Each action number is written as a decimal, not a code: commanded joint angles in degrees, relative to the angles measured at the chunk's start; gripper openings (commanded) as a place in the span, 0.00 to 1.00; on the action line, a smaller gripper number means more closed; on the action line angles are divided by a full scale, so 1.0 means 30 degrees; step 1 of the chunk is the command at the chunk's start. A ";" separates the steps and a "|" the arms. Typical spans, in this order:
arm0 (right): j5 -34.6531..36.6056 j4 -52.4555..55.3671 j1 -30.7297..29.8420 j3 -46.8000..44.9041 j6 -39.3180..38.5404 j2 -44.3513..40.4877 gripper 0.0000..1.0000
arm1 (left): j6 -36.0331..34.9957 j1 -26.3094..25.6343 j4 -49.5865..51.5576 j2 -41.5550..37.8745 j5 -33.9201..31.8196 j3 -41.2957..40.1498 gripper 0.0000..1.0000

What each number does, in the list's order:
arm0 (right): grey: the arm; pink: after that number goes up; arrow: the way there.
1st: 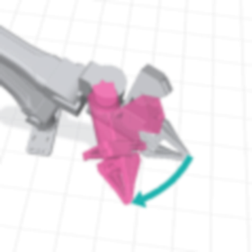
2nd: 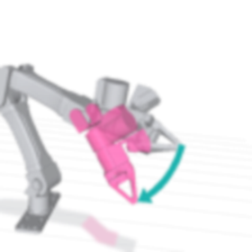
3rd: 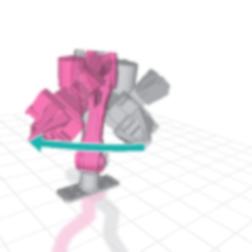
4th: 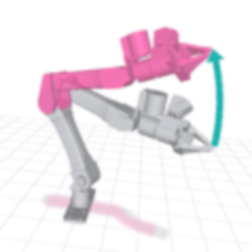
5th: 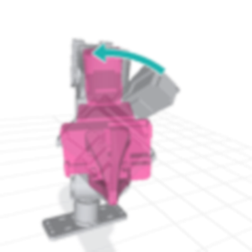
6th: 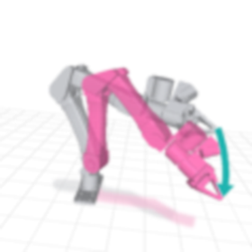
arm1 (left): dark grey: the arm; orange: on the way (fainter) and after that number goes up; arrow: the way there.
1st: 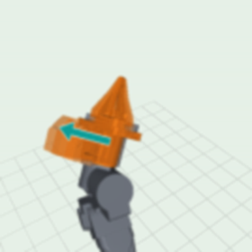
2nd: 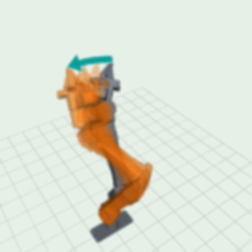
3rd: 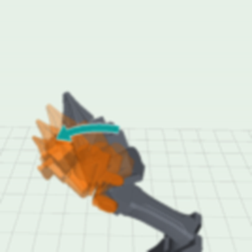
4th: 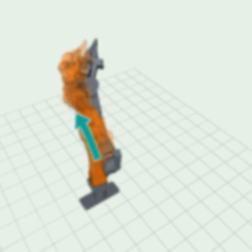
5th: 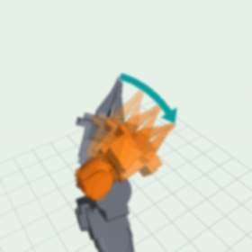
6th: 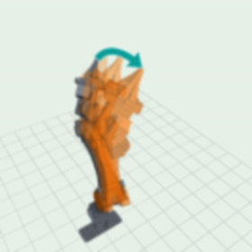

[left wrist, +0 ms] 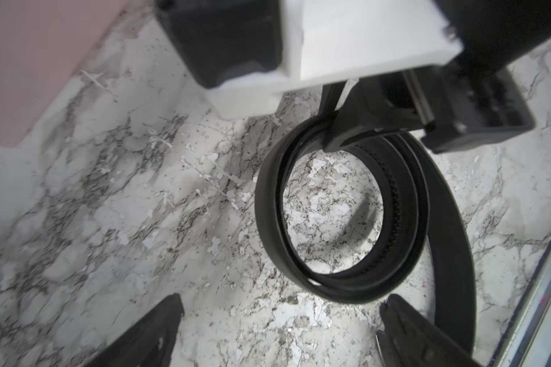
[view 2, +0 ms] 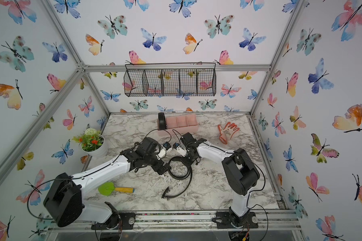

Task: Place the belts into the storage roll
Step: Pick up the belt from the center of the board.

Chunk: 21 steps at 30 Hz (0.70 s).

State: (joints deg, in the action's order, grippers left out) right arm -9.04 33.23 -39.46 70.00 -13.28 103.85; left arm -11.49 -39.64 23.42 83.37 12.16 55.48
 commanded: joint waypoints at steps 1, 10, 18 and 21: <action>-0.0070 0.0419 0.0037 0.0199 -0.0778 -0.0555 0.04 | -0.0895 -0.0094 -0.0911 0.1621 0.1564 0.0345 0.94; -0.0261 0.0086 0.0051 -0.0216 -0.0123 -0.0808 0.04 | 0.0022 -0.1167 -0.3089 0.2372 -0.0236 0.0672 0.89; -0.0865 -0.0004 0.0037 -0.0654 0.0264 -0.1226 0.04 | 0.0862 -0.1445 -0.4923 0.2554 -0.1019 0.0168 0.71; -0.1013 -0.0046 0.0047 -0.0844 0.0381 -0.1421 0.03 | 0.0997 -0.1524 -0.5384 0.2761 -0.1195 0.0147 0.70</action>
State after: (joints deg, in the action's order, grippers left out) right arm -9.98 32.84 -39.20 68.12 -12.88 101.95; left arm -9.56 -43.99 10.11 90.50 10.09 56.18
